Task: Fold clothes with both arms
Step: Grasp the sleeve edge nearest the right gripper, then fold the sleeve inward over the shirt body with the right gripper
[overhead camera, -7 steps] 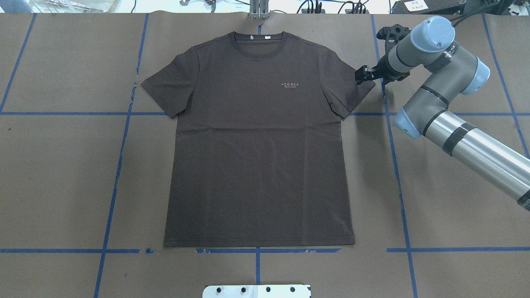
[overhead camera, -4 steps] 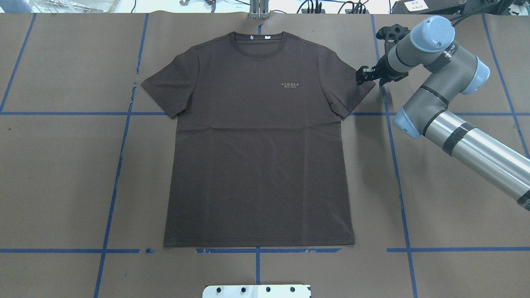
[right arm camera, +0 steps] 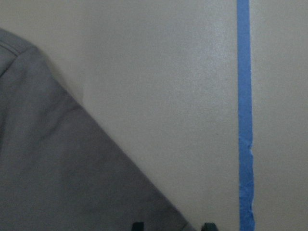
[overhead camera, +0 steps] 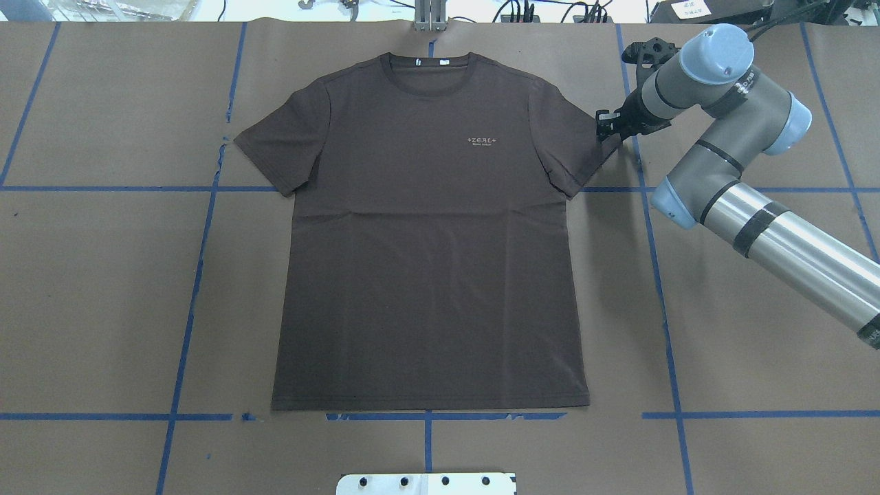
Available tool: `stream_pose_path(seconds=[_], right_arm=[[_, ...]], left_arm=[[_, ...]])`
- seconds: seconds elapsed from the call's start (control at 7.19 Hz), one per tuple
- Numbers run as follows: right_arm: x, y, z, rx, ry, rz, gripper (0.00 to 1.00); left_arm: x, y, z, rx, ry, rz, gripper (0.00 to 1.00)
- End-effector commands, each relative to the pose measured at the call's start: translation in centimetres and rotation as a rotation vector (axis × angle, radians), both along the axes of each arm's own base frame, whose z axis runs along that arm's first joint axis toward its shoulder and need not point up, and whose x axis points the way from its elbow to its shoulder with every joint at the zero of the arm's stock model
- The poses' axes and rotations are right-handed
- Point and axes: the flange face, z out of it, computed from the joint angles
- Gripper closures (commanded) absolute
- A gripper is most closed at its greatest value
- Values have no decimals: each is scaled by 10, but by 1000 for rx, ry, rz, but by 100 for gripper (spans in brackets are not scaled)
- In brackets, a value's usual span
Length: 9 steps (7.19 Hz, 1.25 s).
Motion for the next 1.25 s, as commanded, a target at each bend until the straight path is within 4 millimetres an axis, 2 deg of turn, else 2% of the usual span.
stream_pose_path(seconds=[0.0,0.14,0.28,0.56,0.7,0.83,1.11], right_arm=[[-1,-4,-17,17,-15,5,100],[-1,-4,-26,27,-26,5,100],[-4,-8,-45,42,-44,8,100],[-22,-18,-108,71,-105,20,100],[-41,-13,-134,84,-127,11,100],[-77,0,-160,98,-131,47,100],[-143,20,-199,183,-86,118,100]], left_arm=[[0,-1,-1,1,0,0,0],[0,-1,-1,0,1,-1,0],[0,-1,0,-3,1,-1,0],[0,0,1,-5,0,-1,0],[0,0,3,-7,-1,0,0],[0,-1,6,-14,-2,0,0],[0,-3,7,-19,-1,-1,0]])
